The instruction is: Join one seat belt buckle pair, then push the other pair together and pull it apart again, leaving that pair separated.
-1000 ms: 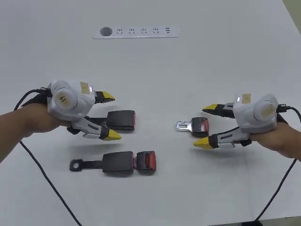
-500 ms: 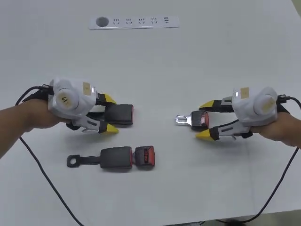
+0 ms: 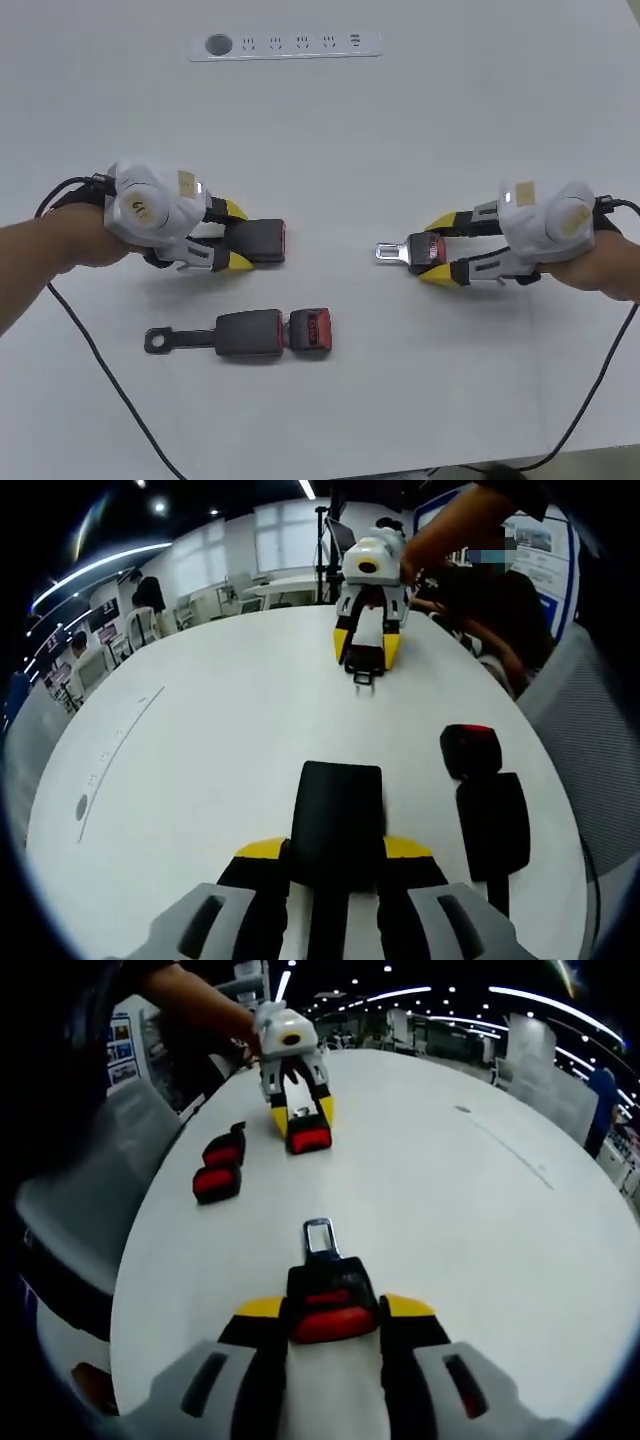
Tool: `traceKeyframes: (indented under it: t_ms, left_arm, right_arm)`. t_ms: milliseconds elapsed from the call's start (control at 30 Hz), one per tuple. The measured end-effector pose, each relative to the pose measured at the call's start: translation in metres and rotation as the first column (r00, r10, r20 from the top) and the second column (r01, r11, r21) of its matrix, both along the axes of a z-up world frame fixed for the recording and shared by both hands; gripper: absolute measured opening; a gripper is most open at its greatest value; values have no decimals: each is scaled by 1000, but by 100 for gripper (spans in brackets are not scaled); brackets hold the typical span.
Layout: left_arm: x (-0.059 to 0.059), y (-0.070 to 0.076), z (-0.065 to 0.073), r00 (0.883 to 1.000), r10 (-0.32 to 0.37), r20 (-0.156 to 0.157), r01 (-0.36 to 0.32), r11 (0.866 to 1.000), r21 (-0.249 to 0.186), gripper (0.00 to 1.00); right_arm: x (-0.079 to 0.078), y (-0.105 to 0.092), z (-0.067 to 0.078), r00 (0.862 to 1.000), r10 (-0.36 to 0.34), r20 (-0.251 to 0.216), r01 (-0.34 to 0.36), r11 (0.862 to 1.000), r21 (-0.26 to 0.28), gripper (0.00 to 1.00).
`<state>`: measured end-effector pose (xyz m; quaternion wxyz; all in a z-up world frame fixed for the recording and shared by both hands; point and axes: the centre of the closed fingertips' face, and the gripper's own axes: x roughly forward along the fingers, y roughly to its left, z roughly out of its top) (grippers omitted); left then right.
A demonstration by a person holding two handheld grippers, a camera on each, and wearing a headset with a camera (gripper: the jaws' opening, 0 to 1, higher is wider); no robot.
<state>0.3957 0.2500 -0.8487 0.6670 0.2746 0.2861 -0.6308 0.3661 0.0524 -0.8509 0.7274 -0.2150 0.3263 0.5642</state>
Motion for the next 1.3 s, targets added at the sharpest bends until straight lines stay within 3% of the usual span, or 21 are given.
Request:
traceKeyframes:
  t_ms: [267,633,1300]
  left_arm:
    - [0,1,-1,1000,-13,-1,13,1000,-8,35]
    - [0,2,-3,1000,-2,-11,2,1000,-18,35]
    - [-1,0,-5,1000,4,-21,-5,1000,-11,35]
  right_arm:
    - [2,4,-1,1000,-4,-11,4,999,33,36]
    - [7,25,-2,1000,18,-4,-18,998,63,36]
    - [20,77,-4,999,35,9,-36,995,94,36]
